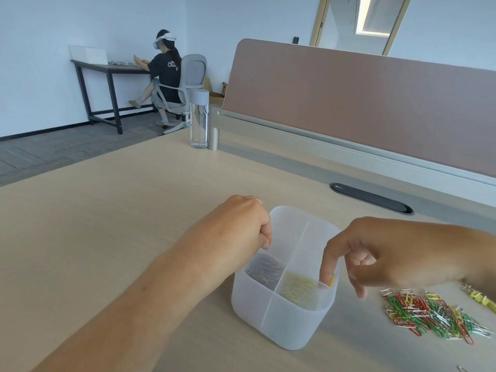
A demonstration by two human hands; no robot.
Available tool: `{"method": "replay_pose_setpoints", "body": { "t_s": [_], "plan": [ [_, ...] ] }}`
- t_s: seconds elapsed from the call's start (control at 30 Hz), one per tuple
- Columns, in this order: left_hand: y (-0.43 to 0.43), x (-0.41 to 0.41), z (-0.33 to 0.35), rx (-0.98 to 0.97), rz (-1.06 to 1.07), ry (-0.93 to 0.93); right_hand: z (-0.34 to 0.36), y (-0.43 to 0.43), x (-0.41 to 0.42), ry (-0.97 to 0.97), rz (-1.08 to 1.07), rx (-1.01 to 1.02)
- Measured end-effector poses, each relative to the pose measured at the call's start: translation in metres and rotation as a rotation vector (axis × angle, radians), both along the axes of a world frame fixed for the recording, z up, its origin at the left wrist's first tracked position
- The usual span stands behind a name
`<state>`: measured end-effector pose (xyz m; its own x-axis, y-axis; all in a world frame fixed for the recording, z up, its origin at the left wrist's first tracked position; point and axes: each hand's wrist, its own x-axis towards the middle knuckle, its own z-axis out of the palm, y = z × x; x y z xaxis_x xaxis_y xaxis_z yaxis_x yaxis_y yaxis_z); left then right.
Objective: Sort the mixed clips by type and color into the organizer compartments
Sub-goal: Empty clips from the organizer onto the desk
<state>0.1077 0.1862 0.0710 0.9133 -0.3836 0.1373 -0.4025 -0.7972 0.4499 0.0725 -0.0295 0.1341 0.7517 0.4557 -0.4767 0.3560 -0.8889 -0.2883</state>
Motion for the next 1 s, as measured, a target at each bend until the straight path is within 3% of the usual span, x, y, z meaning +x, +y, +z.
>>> {"method": "replay_pose_setpoints", "body": {
  "t_s": [0.27,0.63,0.87,1.0],
  "plan": [
    [-0.003,-0.003,0.001,-0.003,0.001,-0.025,-0.007,-0.013,0.014,0.047,-0.07,0.341],
    [-0.002,-0.004,0.001,0.005,0.011,-0.033,-0.01,-0.018,0.023,0.024,-0.175,0.594],
    [-0.002,-0.003,0.001,0.007,0.016,-0.032,-0.018,-0.003,0.02,-0.152,-0.155,0.459],
    [-0.002,-0.003,0.001,0.017,0.013,-0.032,-0.022,0.011,0.011,-0.298,-0.056,0.202]
  ]
}}
